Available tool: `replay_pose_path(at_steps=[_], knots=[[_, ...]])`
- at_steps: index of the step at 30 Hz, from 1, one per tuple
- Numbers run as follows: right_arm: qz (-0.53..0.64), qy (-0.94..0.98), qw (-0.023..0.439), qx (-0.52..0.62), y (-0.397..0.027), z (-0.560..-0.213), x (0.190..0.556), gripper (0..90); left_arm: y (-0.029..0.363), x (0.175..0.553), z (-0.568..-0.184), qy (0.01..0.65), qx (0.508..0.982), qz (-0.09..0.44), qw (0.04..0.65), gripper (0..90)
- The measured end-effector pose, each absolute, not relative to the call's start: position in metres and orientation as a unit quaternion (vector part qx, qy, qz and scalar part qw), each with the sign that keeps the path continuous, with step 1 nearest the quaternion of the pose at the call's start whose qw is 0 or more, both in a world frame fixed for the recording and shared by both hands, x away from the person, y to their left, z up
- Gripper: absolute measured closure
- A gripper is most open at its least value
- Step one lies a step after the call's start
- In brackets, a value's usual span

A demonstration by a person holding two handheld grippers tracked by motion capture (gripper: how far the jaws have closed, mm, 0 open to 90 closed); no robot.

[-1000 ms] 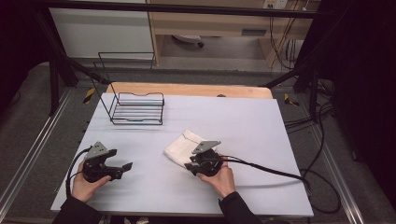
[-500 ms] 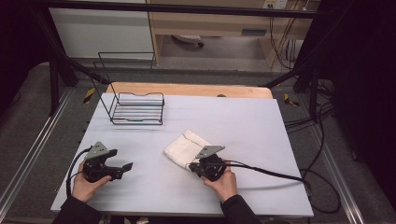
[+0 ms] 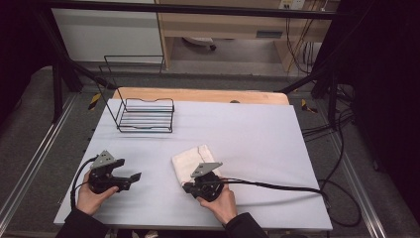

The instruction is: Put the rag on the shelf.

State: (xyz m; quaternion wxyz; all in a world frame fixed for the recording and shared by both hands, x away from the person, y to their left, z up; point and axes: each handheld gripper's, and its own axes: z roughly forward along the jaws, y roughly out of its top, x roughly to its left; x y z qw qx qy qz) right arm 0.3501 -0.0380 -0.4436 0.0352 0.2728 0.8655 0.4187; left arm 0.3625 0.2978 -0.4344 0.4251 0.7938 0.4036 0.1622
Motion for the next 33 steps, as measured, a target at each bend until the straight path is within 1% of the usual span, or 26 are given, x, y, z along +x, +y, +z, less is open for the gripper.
replay_pose_path(at_steps=[2, 4, 6, 7, 8, 9, 11, 12, 15, 18, 19, 20, 22, 25, 28, 29, 30, 33], knots=[[0.417, 0.865, 0.031, 0.277, -0.037, -0.445, 0.351, 82.2, 0.298, 0.363, -0.435, 0.404, 0.794, 0.162, 0.424, 11.8], [0.42, 0.863, 0.027, 0.278, -0.038, -0.443, 0.353, 73.1, 0.298, 0.362, -0.435, 0.404, 0.794, 0.162, 0.424, 11.8], [0.43, 0.859, 0.046, 0.275, -0.043, -0.435, 0.354, 63.7, 0.298, 0.362, -0.434, 0.404, 0.794, 0.161, 0.425, 11.8], [0.43, 0.859, 0.046, 0.275, -0.043, -0.435, 0.354, 63.7, 0.298, 0.362, -0.434, 0.405, 0.793, 0.162, 0.426, 11.8], [0.437, 0.851, 0.07, 0.284, -0.054, -0.427, 0.359, 54.9, 0.298, 0.362, -0.434, 0.406, 0.792, 0.161, 0.427, 11.8], [0.437, 0.846, 0.081, 0.296, -0.062, -0.424, 0.363, 51.3, 0.298, 0.362, -0.434, 0.408, 0.791, 0.159, 0.428, 11.8], [0.434, 0.837, 0.109, 0.314, -0.081, -0.422, 0.371, 47.0, 0.298, 0.363, -0.434, 0.407, 0.792, 0.158, 0.426, 11.8], [0.432, 0.834, 0.117, 0.323, -0.089, -0.422, 0.374, 46.5, 0.298, 0.363, -0.434, 0.408, 0.792, 0.158, 0.426, 11.8], [0.414, 0.833, 0.118, 0.348, -0.109, -0.431, 0.382, 46.3, 0.296, 0.364, -0.435, 0.41, 0.792, 0.157, 0.424, 11.6], [0.402, 0.833, 0.108, 0.364, -0.116, -0.44, 0.385, 47.4, 0.296, 0.364, -0.434, 0.409, 0.793, 0.157, 0.423, 11.6], [0.392, 0.837, 0.099, 0.369, -0.118, -0.447, 0.387, 50.3, 0.296, 0.364, -0.435, 0.411, 0.792, 0.156, 0.424, 11.6], [0.386, 0.84, 0.094, 0.37, -0.119, -0.45, 0.387, 50.6, 0.296, 0.364, -0.435, 0.411, 0.792, 0.156, 0.424, 11.6], [0.396, 0.834, 0.08, 0.377, -0.12, -0.452, 0.387, 56.7, 0.296, 0.365, -0.435, 0.411, 0.793, 0.155, 0.423, 11.6], [0.405, 0.826, 0.056, 0.388, -0.121, -0.454, 0.389, 63.0, 0.294, 0.365, -0.435, 0.411, 0.794, 0.155, 0.421, 11.6], [0.414, 0.817, 0.035, 0.399, -0.122, -0.456, 0.39, 73.1, 0.293, 0.365, -0.435, 0.409, 0.795, 0.155, 0.42, 11.6], [0.414, 0.817, 0.035, 0.399, -0.122, -0.456, 0.39, 73.1, 0.293, 0.365, -0.435, 0.409, 0.795, 0.155, 0.42, 11.6], [0.416, 0.815, 0.028, 0.402, -0.122, -0.456, 0.39, 77.3, 0.292, 0.365, -0.435, 0.409, 0.795, 0.155, 0.421, 11.6], [0.42, 0.81, 0.027, 0.409, -0.121, -0.454, 0.388, 79.5, 0.292, 0.365, -0.435, 0.41, 0.793, 0.155, 0.423, 11.6]])
